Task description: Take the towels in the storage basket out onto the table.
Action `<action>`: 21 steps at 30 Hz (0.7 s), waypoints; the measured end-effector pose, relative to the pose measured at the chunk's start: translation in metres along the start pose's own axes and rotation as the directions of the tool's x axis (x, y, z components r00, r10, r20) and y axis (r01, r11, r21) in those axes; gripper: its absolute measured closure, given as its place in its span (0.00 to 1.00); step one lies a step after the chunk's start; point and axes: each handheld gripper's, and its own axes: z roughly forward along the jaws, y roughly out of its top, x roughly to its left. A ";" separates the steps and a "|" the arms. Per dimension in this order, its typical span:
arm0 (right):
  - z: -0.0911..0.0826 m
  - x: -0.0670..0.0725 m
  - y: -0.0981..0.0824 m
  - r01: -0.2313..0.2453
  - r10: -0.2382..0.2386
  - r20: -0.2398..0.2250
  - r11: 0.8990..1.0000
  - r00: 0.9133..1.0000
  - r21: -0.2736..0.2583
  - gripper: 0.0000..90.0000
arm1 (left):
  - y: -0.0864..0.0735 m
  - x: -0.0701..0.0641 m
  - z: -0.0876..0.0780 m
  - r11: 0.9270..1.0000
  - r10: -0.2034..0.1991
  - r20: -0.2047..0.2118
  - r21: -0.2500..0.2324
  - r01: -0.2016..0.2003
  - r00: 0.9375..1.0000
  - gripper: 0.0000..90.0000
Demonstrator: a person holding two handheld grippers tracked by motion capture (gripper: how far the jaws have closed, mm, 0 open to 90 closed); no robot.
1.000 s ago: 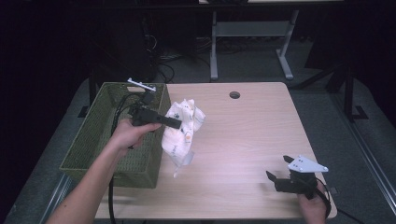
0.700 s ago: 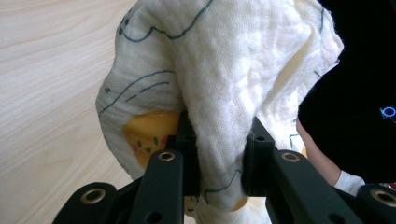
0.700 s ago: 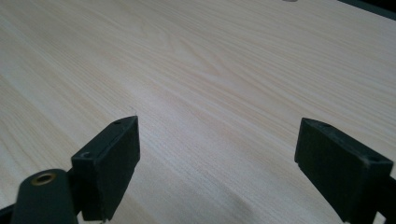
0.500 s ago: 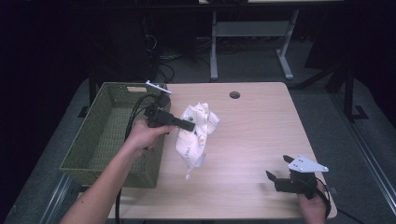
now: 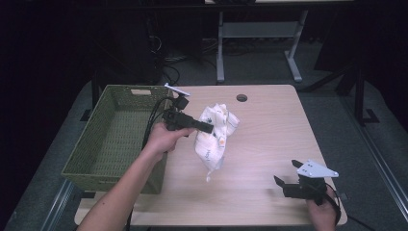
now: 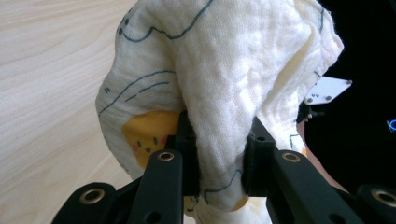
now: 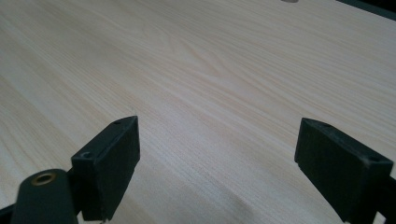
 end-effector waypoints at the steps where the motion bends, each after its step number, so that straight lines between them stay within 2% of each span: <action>1: 0.000 0.000 0.000 -0.007 0.007 0.000 1.000 1.000 -0.002 0.15 | 0.000 0.001 0.002 1.000 -0.006 -0.005 -0.003 0.006 1.000 0.80; 10: 0.001 0.001 0.000 -0.009 0.009 -0.003 1.000 1.000 0.001 0.15 | 0.004 0.002 0.016 1.000 -0.011 -0.041 -0.022 0.011 0.999 0.80; 17: 0.002 0.001 0.000 -0.004 0.004 -0.002 1.000 1.000 0.000 0.15 | 0.005 0.007 0.034 0.999 -0.030 -0.064 -0.020 0.029 0.998 0.80; 21: 0.002 0.000 0.000 -0.007 0.007 -0.002 1.000 1.000 0.001 0.15 | 0.006 0.009 0.046 0.999 -0.045 -0.098 -0.026 0.043 0.994 0.79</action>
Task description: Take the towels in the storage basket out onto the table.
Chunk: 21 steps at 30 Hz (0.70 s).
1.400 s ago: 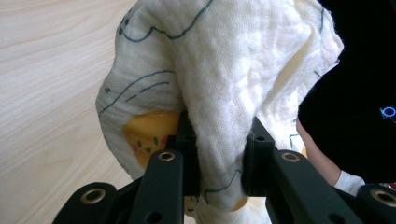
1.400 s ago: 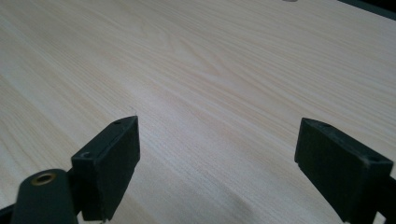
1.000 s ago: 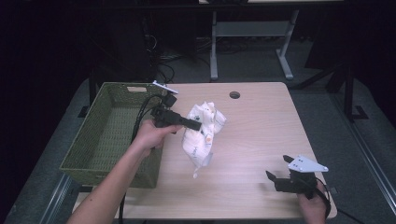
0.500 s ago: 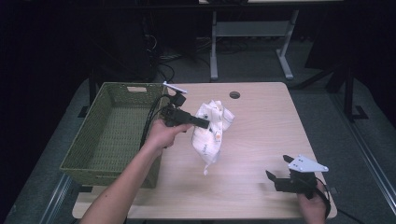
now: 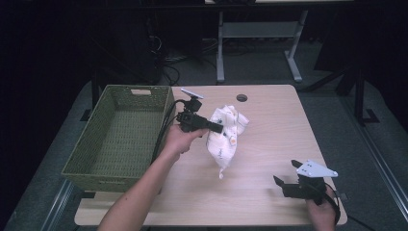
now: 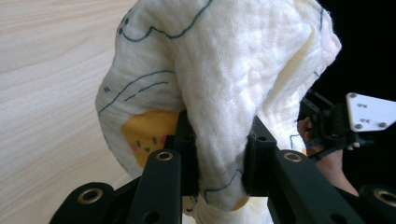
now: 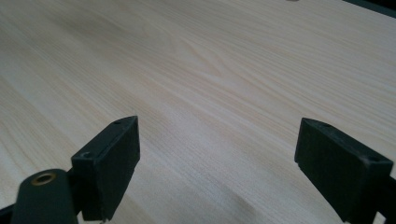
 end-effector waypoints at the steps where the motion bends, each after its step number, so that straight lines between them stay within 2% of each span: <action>1: 0.000 0.000 0.000 -0.001 0.001 0.000 1.000 1.000 0.000 0.15 | 0.000 0.000 0.003 1.000 -0.005 -0.010 0.000 0.005 1.000 0.79; 5: 0.000 0.000 0.000 -0.002 0.002 -0.001 1.000 1.000 -0.001 0.15 | -0.002 0.002 0.012 1.000 0.000 -0.044 0.008 0.000 0.999 0.79; 8: 0.000 0.000 0.000 0.004 -0.004 -0.001 1.000 1.000 -0.003 0.15 | -0.006 0.003 0.018 1.000 -0.011 -0.073 -0.007 0.010 0.997 0.79; 11: 0.000 0.000 0.000 0.000 0.000 -0.001 1.000 1.000 -0.001 0.15 | -0.011 0.004 0.026 1.000 0.023 -0.135 0.013 -0.021 0.991 0.79; 12: 0.000 0.000 0.000 0.002 -0.002 -0.001 1.000 1.000 -0.002 0.15 | -0.012 0.004 0.029 1.000 0.022 -0.143 0.013 -0.020 0.990 0.79; 16: 0.001 0.000 0.000 -0.001 0.001 -0.002 1.000 1.000 0.000 0.15 | -0.016 0.009 0.037 1.000 0.005 -0.147 0.014 -0.003 0.989 0.78; 20: 0.001 0.000 0.000 0.000 0.000 -0.001 1.000 1.000 0.000 0.15 | -0.018 0.013 0.044 1.000 0.005 -0.156 0.025 -0.001 0.988 0.77; 21: 0.001 0.000 -0.001 0.003 -0.003 -0.002 1.000 1.000 0.001 0.15 | -0.019 0.012 0.046 1.000 -0.008 -0.161 0.015 0.010 0.987 0.77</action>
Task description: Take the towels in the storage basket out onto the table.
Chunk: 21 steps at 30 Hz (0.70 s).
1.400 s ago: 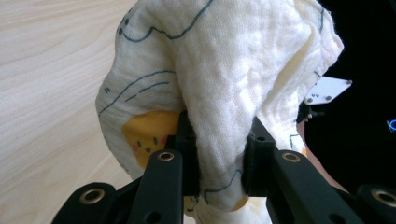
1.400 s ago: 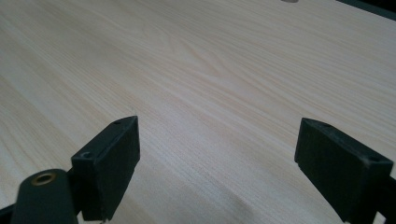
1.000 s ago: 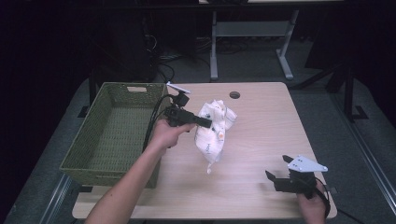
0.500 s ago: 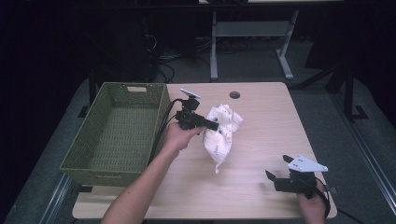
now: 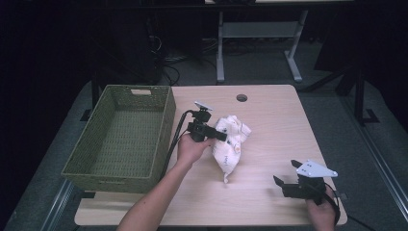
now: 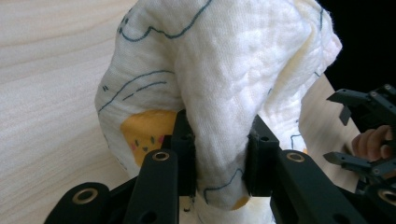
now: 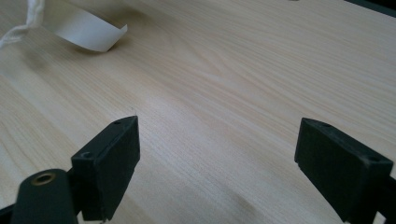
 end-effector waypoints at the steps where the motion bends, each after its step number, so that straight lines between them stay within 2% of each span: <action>1: 0.000 0.000 0.000 -0.001 0.001 0.000 1.000 1.000 -0.001 0.15 | -0.001 0.000 0.002 1.000 0.002 -0.006 -0.005 -0.002 1.000 0.77; 5: 0.001 0.000 0.000 0.002 -0.002 -0.001 1.000 1.000 0.000 0.15 | -0.004 0.002 0.006 1.000 0.000 -0.013 -0.005 0.000 1.000 0.77; 7: 0.001 0.000 0.000 0.009 -0.009 -0.003 1.000 1.000 0.000 0.15 | -0.005 0.003 0.009 1.000 -0.006 -0.002 0.000 0.006 1.000 0.77; 14: 0.003 0.000 0.000 0.006 -0.006 -0.003 1.000 1.000 0.005 0.15 | -0.007 0.010 0.013 1.000 -0.022 -0.026 -0.015 0.021 0.999 0.76; 16: 0.003 0.000 0.000 0.007 -0.007 -0.002 1.000 1.000 0.005 0.15 | -0.006 0.011 0.015 0.999 -0.039 -0.031 -0.031 0.038 0.999 0.76; 21: 0.004 0.001 0.000 0.005 -0.005 -0.004 1.000 1.000 0.009 0.15 | -0.006 0.011 0.021 0.998 -0.051 -0.039 -0.037 0.049 0.998 0.75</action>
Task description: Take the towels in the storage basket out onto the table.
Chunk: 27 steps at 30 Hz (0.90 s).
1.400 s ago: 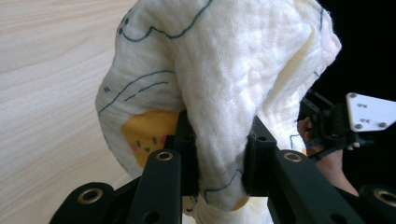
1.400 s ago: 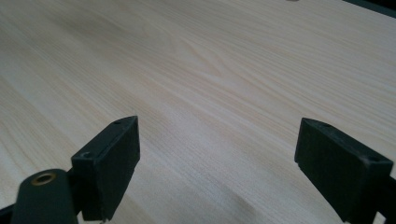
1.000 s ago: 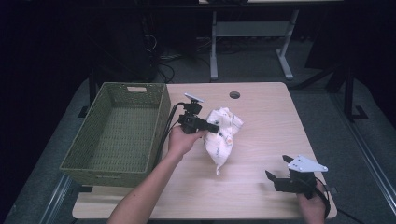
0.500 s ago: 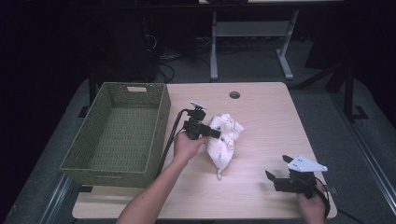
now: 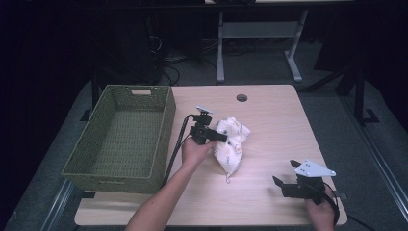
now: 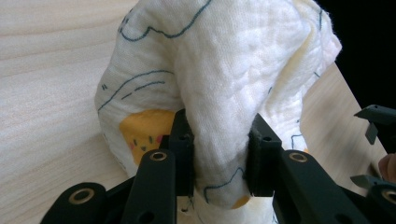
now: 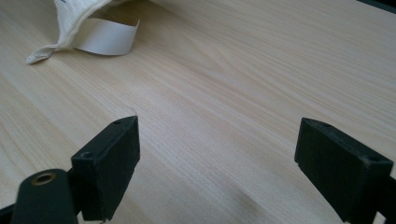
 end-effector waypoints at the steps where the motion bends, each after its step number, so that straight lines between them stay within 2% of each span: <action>1: 0.000 0.000 0.000 -0.001 0.001 0.000 1.000 1.000 0.001 0.15 | 0.000 -0.001 0.002 1.000 -0.003 -0.005 0.000 0.003 1.000 0.75; 4: 0.000 0.000 0.000 -0.001 0.001 0.000 1.000 1.000 0.001 0.15 | 0.000 -0.002 0.006 1.000 0.005 -0.018 0.008 -0.005 1.000 0.73; 6: 0.000 -0.001 0.000 0.002 -0.002 0.001 1.000 1.000 -0.001 0.15 | -0.001 -0.002 0.009 1.000 -0.013 -0.012 0.001 0.013 1.000 0.67; 10: 0.000 0.000 0.000 -0.002 0.002 0.000 1.000 1.000 0.001 0.15 | -0.003 -0.005 0.009 1.000 0.012 -0.004 -0.003 -0.012 1.000 0.61; 12: 0.000 0.001 0.000 0.000 0.000 0.000 1.000 1.000 0.005 0.15 | -0.003 -0.007 0.009 1.000 0.017 0.017 -0.009 -0.016 1.000 0.59; 14: 0.001 0.000 0.001 0.009 -0.009 -0.001 1.000 1.000 0.005 0.15 | -0.004 -0.008 0.008 0.999 0.035 0.005 -0.005 -0.035 0.999 0.59; 17: 0.001 0.001 0.001 0.010 -0.010 -0.001 1.000 1.000 0.004 0.15 | -0.005 -0.008 0.008 0.999 0.039 0.010 -0.006 -0.039 0.999 0.56; 21: 0.001 0.002 0.000 0.007 -0.007 -0.001 1.000 1.000 0.006 0.15 | -0.007 -0.010 0.006 0.998 0.064 -0.003 -0.009 -0.064 0.998 0.55; 27: 0.000 0.002 0.001 0.005 -0.005 0.001 1.000 1.000 0.007 0.15 | -0.012 -0.013 0.000 0.994 0.110 -0.018 -0.027 -0.110 0.994 0.43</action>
